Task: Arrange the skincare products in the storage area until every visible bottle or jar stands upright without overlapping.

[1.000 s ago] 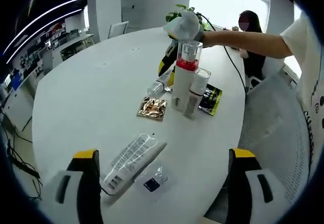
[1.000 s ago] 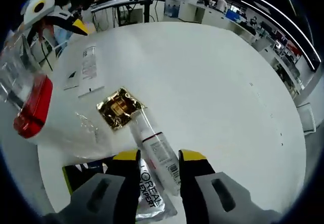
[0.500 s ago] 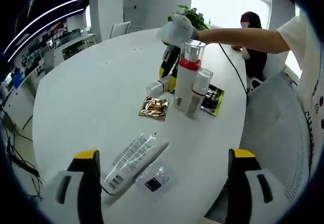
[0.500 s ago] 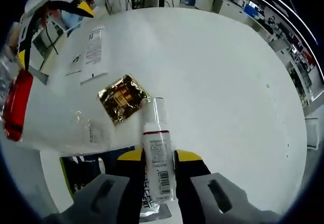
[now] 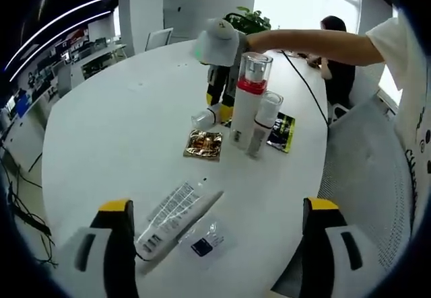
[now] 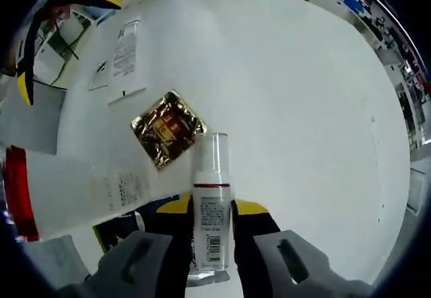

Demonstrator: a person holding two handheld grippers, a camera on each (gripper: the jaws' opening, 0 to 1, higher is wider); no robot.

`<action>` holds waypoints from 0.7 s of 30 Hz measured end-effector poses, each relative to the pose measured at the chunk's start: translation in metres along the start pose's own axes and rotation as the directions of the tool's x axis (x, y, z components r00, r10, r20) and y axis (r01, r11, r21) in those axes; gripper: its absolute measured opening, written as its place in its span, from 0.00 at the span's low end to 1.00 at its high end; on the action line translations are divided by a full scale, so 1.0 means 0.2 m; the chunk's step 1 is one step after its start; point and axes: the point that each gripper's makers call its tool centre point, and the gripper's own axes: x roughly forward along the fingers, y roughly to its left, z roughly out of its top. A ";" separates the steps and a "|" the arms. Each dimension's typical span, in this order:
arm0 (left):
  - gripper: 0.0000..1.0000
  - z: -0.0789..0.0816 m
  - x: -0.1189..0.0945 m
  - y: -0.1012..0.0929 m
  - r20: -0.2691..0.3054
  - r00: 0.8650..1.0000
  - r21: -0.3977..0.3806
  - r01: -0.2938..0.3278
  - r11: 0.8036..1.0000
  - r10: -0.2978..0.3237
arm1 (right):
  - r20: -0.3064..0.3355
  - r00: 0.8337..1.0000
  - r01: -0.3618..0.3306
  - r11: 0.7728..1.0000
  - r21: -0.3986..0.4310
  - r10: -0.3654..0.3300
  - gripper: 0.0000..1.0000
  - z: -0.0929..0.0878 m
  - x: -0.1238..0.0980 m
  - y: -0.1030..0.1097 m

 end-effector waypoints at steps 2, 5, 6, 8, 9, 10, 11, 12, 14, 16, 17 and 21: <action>0.98 0.00 0.00 0.00 -0.002 1.000 0.000 -0.001 1.000 0.001 | -0.015 1.000 0.002 1.000 -0.019 -0.003 0.25 0.01 0.01 -0.01; 0.98 0.00 0.00 -0.01 -0.001 1.000 -0.002 0.000 1.000 0.000 | -0.022 1.000 0.004 1.000 -0.025 -0.004 0.25 -0.01 0.01 -0.01; 0.98 0.00 0.00 -0.01 0.001 1.000 -0.003 -0.002 1.000 0.002 | -0.022 1.000 0.004 1.000 -0.030 -0.004 0.25 -0.01 0.01 -0.02; 0.98 0.00 -0.01 -0.01 0.002 1.000 -0.002 -0.004 1.000 0.004 | -0.013 1.000 0.002 1.000 -0.026 -0.003 0.24 -0.01 0.01 -0.01; 0.98 0.00 -0.01 -0.01 0.002 1.000 -0.002 -0.005 1.000 0.005 | -0.001 1.000 0.001 1.000 -0.022 -0.001 0.22 0.00 0.01 -0.02; 0.98 0.00 -0.01 -0.01 0.006 1.000 -0.003 -0.007 1.000 0.007 | 0.005 1.000 -0.002 1.000 -0.018 0.002 0.22 0.00 0.01 -0.02; 0.98 0.00 -0.01 -0.01 0.007 1.000 -0.003 -0.007 1.000 0.007 | 0.004 1.000 0.000 1.000 -0.024 0.000 0.21 0.00 0.01 -0.02; 0.98 0.00 -0.02 -0.01 0.007 1.000 -0.003 -0.007 1.000 0.007 | 0.004 1.000 0.000 1.000 -0.026 0.000 0.21 0.00 0.01 -0.02; 0.98 0.00 -0.02 -0.01 0.008 1.000 -0.003 -0.010 1.000 0.010 | 0.006 1.000 0.000 1.000 -0.032 0.000 0.21 0.01 0.01 -0.03; 0.98 0.00 -0.02 -0.01 0.004 1.000 -0.001 -0.010 1.000 0.010 | 0.011 1.000 0.002 0.999 -0.044 -0.001 0.21 0.00 0.01 -0.02; 0.99 0.00 -0.02 -0.02 0.005 1.000 0.001 -0.009 1.000 0.009 | 0.011 1.000 0.005 0.999 -0.035 -0.004 0.20 0.00 0.01 -0.03; 0.99 0.00 -0.03 -0.03 0.005 1.000 0.005 -0.008 1.000 0.007 | 0.018 0.999 0.032 0.998 -0.047 -0.031 0.20 0.00 0.00 -0.02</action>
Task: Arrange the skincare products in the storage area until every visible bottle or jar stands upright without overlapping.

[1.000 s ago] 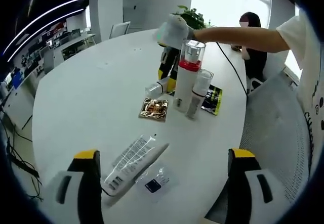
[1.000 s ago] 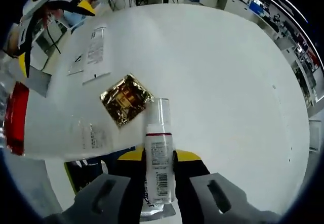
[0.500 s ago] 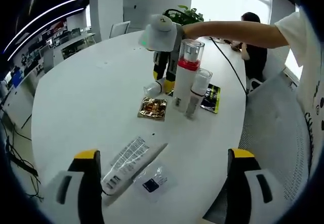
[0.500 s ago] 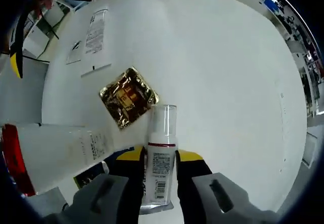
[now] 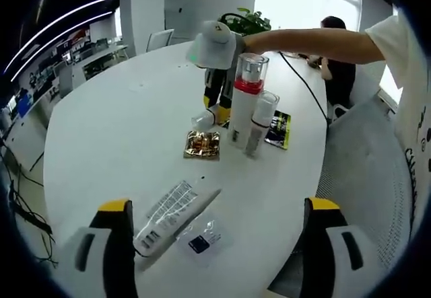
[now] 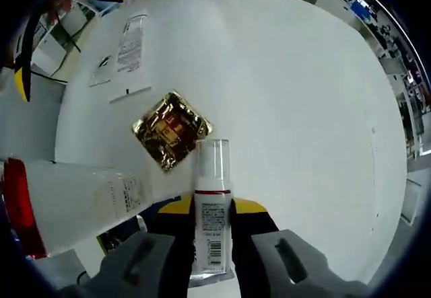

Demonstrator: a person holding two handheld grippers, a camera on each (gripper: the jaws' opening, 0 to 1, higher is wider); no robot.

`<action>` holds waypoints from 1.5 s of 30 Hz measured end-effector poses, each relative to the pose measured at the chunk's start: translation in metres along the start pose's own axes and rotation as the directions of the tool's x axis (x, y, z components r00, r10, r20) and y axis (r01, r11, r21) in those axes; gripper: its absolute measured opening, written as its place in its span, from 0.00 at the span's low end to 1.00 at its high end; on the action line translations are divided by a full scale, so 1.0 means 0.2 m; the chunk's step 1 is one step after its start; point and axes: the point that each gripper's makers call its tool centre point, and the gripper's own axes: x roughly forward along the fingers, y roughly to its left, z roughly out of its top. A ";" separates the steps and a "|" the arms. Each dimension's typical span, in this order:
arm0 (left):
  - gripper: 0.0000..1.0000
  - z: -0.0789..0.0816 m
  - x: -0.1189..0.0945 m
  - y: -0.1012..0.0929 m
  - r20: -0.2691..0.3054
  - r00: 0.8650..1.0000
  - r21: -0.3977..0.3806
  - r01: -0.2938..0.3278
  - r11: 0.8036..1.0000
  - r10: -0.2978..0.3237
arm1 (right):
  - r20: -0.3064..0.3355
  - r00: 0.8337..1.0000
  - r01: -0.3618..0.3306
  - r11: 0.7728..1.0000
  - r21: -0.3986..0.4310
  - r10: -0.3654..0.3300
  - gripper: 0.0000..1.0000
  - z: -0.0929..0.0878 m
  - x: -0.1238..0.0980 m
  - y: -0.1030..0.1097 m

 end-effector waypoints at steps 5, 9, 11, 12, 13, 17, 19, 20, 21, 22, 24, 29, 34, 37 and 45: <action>0.99 0.01 -0.02 0.00 0.009 1.000 0.001 -0.004 1.000 0.004 | 0.026 0.999 0.031 0.999 0.013 -0.031 0.20 -0.01 -0.04 0.00; 0.99 0.02 -0.01 0.00 0.010 1.000 0.009 -0.005 1.000 0.005 | 0.080 0.995 0.051 0.997 0.051 -0.055 0.20 0.00 -0.12 -0.01; 0.99 0.02 -0.01 -0.01 0.008 1.000 0.011 -0.001 1.000 0.001 | 0.112 0.991 0.065 0.995 0.074 -0.073 0.20 0.01 -0.15 -0.02; 0.99 0.02 -0.01 -0.02 0.009 1.000 0.014 0.003 1.000 -0.003 | 0.114 0.991 0.065 0.995 0.073 -0.073 0.20 0.00 -0.17 0.00; 0.99 0.02 -0.01 -0.03 0.008 1.000 0.016 0.010 1.000 -0.010 | 0.117 0.990 0.071 0.995 0.073 -0.079 0.20 0.00 -0.18 0.00; 0.99 0.02 0.00 -0.05 0.002 1.000 0.022 0.019 1.000 -0.019 | 0.145 0.983 0.100 0.991 0.090 -0.113 0.20 -0.01 -0.21 0.01; 0.99 0.02 0.00 -0.05 0.002 1.000 0.025 0.019 1.000 -0.019 | 0.160 0.979 0.111 0.989 0.101 -0.126 0.20 -0.01 -0.23 0.00; 0.99 0.03 -0.01 -0.05 0.003 1.000 0.025 0.016 1.000 -0.016 | 0.166 0.978 0.112 0.988 0.107 -0.129 0.20 -0.01 -0.25 0.01; 0.99 0.03 -0.01 -0.05 0.004 1.000 0.026 0.016 1.000 -0.016 | 0.174 0.975 0.121 0.986 0.114 -0.140 0.20 -0.01 -0.27 0.01; 0.99 0.03 -0.01 -0.05 0.005 1.000 0.027 0.015 1.000 -0.015 | 0.182 0.971 0.135 0.983 0.124 -0.157 0.20 -0.01 -0.29 0.00; 0.99 0.03 -0.01 -0.06 0.005 1.000 0.029 0.015 0.999 -0.015 | 0.197 0.965 0.150 0.979 0.137 -0.175 0.20 -0.03 -0.33 0.00; 0.98 0.04 -0.02 -0.07 0.007 1.000 0.041 0.020 0.999 -0.021 | 0.217 0.951 0.183 0.967 0.175 -0.219 0.20 -0.08 -0.42 0.01; 0.98 0.04 -0.01 -0.10 0.003 0.999 0.044 0.033 0.998 -0.033 | 0.249 0.932 0.211 0.953 0.217 -0.263 0.20 -0.12 -0.47 0.05; 0.99 0.04 -0.02 -0.10 0.003 0.999 0.046 0.031 0.998 -0.032 | 0.267 0.920 0.223 0.943 0.249 -0.288 0.20 -0.16 -0.50 0.06; 0.99 0.06 -0.02 -0.12 0.008 0.999 0.058 0.034 0.998 -0.035 | 0.305 0.884 0.257 0.913 0.318 -0.355 0.20 -0.24 -0.63 0.21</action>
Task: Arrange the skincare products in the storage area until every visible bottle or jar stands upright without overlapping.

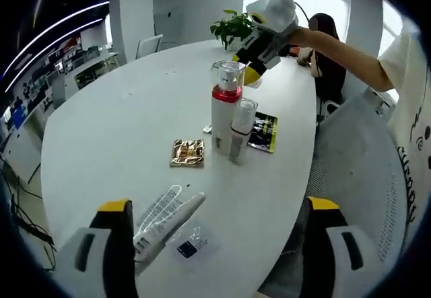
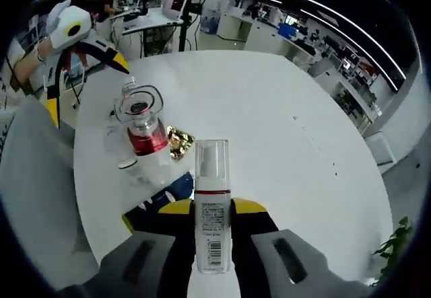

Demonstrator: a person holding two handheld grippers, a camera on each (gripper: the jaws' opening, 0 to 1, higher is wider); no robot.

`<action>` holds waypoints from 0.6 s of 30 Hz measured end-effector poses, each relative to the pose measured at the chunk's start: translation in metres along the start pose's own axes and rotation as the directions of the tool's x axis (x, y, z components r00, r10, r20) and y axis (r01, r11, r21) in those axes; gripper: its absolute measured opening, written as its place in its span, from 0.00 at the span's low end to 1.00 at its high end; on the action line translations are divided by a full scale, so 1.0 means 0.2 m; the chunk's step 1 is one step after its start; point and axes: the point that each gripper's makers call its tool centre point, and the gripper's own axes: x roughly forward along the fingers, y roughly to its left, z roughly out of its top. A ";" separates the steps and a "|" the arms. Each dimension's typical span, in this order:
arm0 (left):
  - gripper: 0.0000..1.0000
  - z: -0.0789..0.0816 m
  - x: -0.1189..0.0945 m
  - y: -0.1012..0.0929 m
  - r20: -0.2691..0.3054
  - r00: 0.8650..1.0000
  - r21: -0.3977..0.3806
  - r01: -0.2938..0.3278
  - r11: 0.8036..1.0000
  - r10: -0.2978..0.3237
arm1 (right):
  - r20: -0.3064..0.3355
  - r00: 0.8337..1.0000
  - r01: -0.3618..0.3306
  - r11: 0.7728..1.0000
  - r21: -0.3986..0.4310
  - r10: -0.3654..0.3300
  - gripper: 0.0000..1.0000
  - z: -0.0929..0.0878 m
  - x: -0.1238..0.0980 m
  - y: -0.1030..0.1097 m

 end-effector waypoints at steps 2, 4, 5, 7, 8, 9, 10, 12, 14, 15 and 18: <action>0.99 0.00 0.00 -0.01 0.001 1.000 0.008 0.006 1.000 -0.006 | 0.019 1.000 0.006 1.000 0.023 -0.006 0.20 -0.02 -0.04 0.03; 0.98 0.01 0.00 -0.03 0.005 1.000 0.010 0.016 1.000 -0.016 | 0.025 1.000 0.011 0.999 0.038 -0.012 0.20 -0.03 -0.07 0.06; 0.97 0.01 0.00 -0.04 0.005 1.000 0.014 0.020 1.000 -0.020 | 0.032 0.999 0.014 0.999 0.043 -0.015 0.20 -0.04 -0.09 0.08; 0.97 0.01 0.01 -0.05 0.003 1.000 0.014 0.023 1.000 -0.023 | 0.045 0.999 0.016 0.998 0.057 -0.018 0.20 -0.04 -0.12 0.11; 0.97 0.01 0.01 -0.05 0.001 1.000 0.016 0.026 1.000 -0.026 | 0.054 0.998 0.020 0.998 0.067 -0.024 0.20 -0.04 -0.13 0.12; 0.97 0.01 0.01 -0.04 0.001 1.000 0.017 0.026 1.000 -0.026 | 0.068 0.997 0.021 0.997 0.077 -0.027 0.20 -0.03 -0.15 0.14; 0.97 0.01 0.00 -0.04 0.002 1.000 0.018 0.027 0.999 -0.027 | 0.081 0.996 0.018 0.996 0.083 -0.024 0.20 -0.02 -0.17 0.16; 0.98 0.01 0.00 -0.04 0.006 1.000 0.019 0.025 1.000 -0.025 | 0.115 0.993 0.014 0.994 0.106 -0.026 0.20 0.00 -0.19 0.19; 0.98 0.01 0.00 -0.03 0.007 1.000 0.017 0.020 1.000 -0.020 | 0.149 0.989 -0.011 0.992 0.122 -0.007 0.20 0.02 -0.22 0.24; 0.98 0.02 0.00 -0.04 0.006 1.000 0.017 0.020 1.000 -0.020 | 0.154 0.988 -0.014 0.992 0.122 -0.005 0.20 0.02 -0.23 0.26; 0.98 0.01 0.00 -0.03 -0.001 1.000 0.017 0.016 1.000 -0.016 | 0.159 0.987 -0.024 0.992 0.122 0.004 0.20 0.02 -0.25 0.31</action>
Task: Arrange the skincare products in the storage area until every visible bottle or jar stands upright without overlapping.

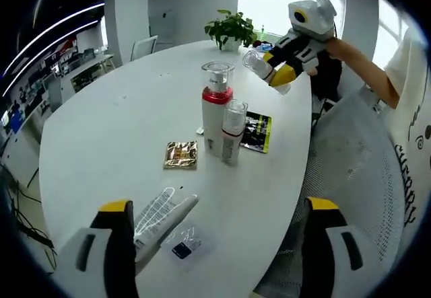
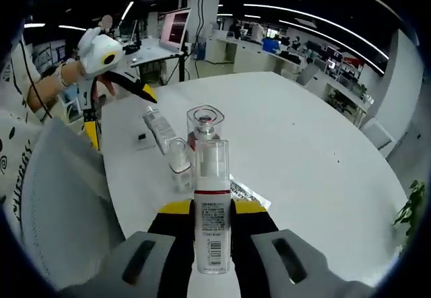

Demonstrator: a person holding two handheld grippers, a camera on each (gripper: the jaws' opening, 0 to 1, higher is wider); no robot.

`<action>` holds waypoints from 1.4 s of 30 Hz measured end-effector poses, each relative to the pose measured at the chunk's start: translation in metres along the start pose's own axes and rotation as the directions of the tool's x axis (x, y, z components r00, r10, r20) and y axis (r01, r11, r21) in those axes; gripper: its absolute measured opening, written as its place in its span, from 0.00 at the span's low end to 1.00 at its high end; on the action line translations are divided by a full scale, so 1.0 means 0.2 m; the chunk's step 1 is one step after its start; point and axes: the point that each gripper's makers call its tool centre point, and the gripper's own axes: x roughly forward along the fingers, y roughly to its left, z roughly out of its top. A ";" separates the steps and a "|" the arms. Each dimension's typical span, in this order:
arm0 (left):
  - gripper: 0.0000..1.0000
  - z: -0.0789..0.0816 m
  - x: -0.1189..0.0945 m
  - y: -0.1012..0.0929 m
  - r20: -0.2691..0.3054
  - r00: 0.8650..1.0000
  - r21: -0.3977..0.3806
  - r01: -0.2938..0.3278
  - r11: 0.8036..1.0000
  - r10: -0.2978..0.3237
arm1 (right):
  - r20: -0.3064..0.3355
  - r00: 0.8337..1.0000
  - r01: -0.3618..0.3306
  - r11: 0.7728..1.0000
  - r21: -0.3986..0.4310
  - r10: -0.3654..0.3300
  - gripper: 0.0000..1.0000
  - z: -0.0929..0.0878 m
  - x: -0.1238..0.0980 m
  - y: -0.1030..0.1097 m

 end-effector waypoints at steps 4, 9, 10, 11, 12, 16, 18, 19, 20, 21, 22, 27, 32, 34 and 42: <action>0.99 0.00 0.00 -0.01 0.002 1.000 -0.001 0.001 1.000 -0.001 | 0.023 1.000 -0.014 1.000 0.005 0.014 0.20 0.02 -0.01 0.08; 0.99 0.01 -0.01 -0.02 0.007 1.000 -0.002 -0.003 1.000 0.003 | 0.062 0.997 -0.045 0.999 0.020 0.044 0.20 0.07 -0.01 0.17; 0.99 0.01 -0.01 -0.03 0.010 1.000 -0.002 -0.004 1.000 0.004 | 0.066 0.996 -0.052 0.998 0.018 0.051 0.20 0.08 0.00 0.19; 0.99 0.01 -0.01 -0.03 0.012 1.000 -0.003 -0.004 1.000 0.004 | 0.076 0.995 -0.065 0.998 0.021 0.064 0.20 0.09 0.00 0.22; 0.99 0.02 -0.01 -0.04 0.017 1.000 -0.006 -0.002 1.000 0.002 | 0.079 0.995 -0.070 0.997 0.023 0.068 0.20 0.09 0.00 0.22; 0.99 0.03 -0.02 -0.04 0.032 0.999 -0.017 0.003 1.000 -0.002 | 0.105 0.989 -0.109 0.993 0.036 0.104 0.20 0.12 0.03 0.29; 0.99 0.04 -0.03 -0.05 0.046 0.999 -0.021 0.007 1.000 -0.006 | 0.123 0.984 -0.132 0.990 0.046 0.125 0.20 0.13 0.05 0.33; 0.99 0.05 -0.03 -0.06 0.058 0.998 -0.031 0.011 0.999 -0.009 | 0.131 0.982 -0.146 0.988 0.046 0.139 0.20 0.14 0.06 0.35; 0.99 0.06 -0.04 -0.06 0.068 0.998 -0.034 0.017 0.999 -0.014 | 0.135 0.979 -0.164 0.985 0.053 0.155 0.20 0.14 0.08 0.38; 0.99 0.08 -0.04 -0.08 0.096 0.995 -0.035 0.036 0.999 -0.032 | 0.139 0.978 -0.162 0.985 0.054 0.154 0.20 0.15 0.09 0.38; 0.99 0.09 -0.05 -0.09 0.111 0.993 -0.045 0.050 0.998 -0.045 | 0.139 0.978 -0.167 0.984 0.055 0.158 0.20 0.15 0.10 0.39; 0.89 0.14 -0.06 -0.11 0.175 0.983 -0.086 0.079 0.993 -0.063 | 0.143 0.974 -0.187 0.980 0.064 0.177 0.20 0.14 0.16 0.44; 0.79 0.18 -0.06 -0.12 0.235 0.969 -0.110 0.105 0.988 -0.077 | 0.147 0.968 -0.214 0.974 0.073 0.201 0.20 0.15 0.18 0.48; 0.74 0.19 -0.06 -0.13 0.260 0.962 -0.124 0.115 0.986 -0.080 | 0.150 0.967 -0.218 0.973 0.076 0.205 0.20 0.15 0.20 0.49; 0.53 0.23 -0.05 -0.19 0.320 0.940 -0.143 0.171 0.975 -0.118 | 0.170 0.963 -0.226 0.969 0.098 0.207 0.20 0.17 0.23 0.50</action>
